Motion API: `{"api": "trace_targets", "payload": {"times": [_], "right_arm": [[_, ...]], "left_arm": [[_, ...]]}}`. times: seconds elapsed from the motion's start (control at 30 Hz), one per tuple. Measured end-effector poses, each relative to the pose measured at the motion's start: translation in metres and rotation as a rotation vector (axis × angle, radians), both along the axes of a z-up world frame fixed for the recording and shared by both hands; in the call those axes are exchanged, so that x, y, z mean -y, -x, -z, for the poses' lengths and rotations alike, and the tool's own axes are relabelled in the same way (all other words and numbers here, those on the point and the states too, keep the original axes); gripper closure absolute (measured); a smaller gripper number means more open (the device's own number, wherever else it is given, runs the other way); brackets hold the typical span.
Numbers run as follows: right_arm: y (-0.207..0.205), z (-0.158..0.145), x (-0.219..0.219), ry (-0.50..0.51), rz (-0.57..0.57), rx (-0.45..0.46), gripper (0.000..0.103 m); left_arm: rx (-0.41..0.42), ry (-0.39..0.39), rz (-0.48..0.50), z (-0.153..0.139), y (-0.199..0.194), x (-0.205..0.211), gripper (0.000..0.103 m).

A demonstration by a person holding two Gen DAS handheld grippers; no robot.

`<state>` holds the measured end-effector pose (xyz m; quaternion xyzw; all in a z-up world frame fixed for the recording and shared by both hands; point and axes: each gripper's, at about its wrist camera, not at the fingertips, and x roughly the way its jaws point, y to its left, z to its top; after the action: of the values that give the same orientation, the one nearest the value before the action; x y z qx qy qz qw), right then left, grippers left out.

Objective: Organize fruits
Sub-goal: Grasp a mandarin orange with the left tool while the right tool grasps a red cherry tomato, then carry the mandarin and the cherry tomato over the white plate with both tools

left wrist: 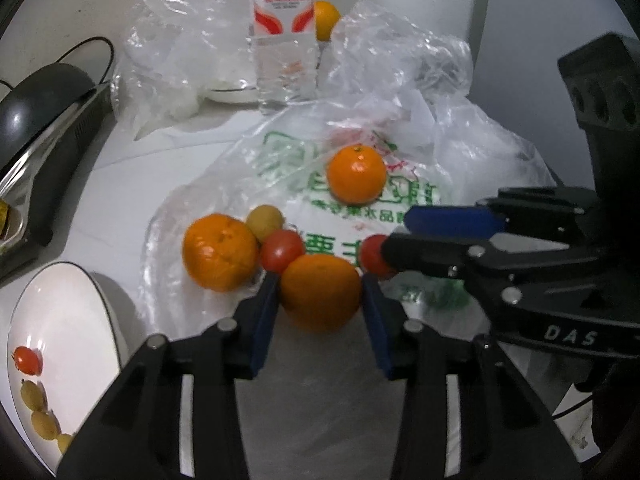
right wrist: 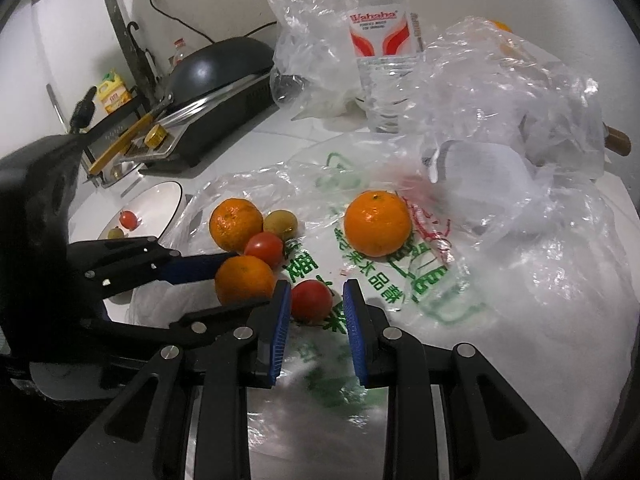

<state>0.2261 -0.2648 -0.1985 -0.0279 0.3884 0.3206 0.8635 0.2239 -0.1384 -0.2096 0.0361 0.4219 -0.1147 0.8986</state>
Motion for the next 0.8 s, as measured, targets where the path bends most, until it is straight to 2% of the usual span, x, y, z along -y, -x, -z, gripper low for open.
{"api": "trace_targets", "payload": {"times": [0.63,0.8], "right_arm": [[-0.007,0.013,-0.016,0.040,0.022,-0.073,0.074],[-0.003,0.013,-0.022,0.079,0.009,-0.050,0.075]], "left_arm": [[0.056,0.027,-0.049,-0.022,0.027,-0.022,0.061],[0.078,0.032,-0.056,-0.029,0.035,-0.027,0.061]]}}
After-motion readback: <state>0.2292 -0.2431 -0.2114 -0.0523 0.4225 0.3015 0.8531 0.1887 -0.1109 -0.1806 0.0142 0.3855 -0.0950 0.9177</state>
